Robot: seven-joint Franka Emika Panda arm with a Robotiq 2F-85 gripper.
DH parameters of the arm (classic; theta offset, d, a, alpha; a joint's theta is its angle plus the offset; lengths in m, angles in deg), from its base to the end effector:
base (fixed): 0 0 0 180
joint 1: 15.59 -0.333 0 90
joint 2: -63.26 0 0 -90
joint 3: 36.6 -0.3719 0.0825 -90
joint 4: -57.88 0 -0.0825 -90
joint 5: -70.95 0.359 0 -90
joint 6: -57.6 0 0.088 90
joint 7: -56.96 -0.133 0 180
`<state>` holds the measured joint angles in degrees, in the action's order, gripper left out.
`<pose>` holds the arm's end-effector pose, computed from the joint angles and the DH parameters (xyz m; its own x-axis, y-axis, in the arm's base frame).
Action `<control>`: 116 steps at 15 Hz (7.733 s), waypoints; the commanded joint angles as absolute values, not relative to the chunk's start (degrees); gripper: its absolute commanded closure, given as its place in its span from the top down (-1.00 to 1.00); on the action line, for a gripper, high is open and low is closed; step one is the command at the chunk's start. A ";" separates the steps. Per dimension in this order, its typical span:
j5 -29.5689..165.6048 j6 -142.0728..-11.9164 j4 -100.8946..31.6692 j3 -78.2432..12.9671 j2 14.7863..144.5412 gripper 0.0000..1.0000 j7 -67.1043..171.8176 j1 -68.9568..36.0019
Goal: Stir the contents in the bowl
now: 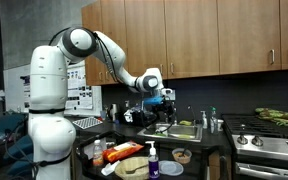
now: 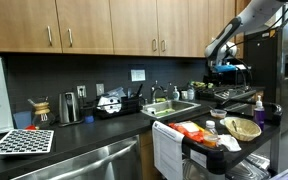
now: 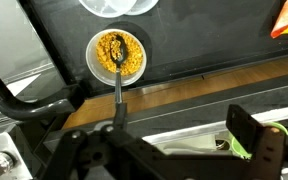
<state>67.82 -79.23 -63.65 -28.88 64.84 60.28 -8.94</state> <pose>0.5379 -0.1388 0.4673 0.9616 -0.1447 0.2331 -0.1634 -0.9845 0.0630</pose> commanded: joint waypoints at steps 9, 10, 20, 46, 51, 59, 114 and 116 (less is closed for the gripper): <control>67.83 -79.12 -63.57 -29.08 64.83 1.00 60.30 -8.71; 68.02 -78.81 -63.33 -29.06 65.10 1.00 60.24 -8.69; 67.64 -77.37 -54.18 -29.07 75.23 1.00 61.09 -8.40; 67.41 -68.54 -26.70 -28.70 103.45 1.00 62.88 -3.09; 67.54 -68.12 -25.24 -29.03 105.29 1.00 63.07 -3.10; 67.51 -67.02 -23.48 -28.96 106.67 0.01 63.06 -2.91; 69.21 -63.75 -16.88 -31.48 111.00 -0.71 65.76 0.60; 69.34 -63.85 -16.99 -31.49 110.77 -0.98 65.81 0.85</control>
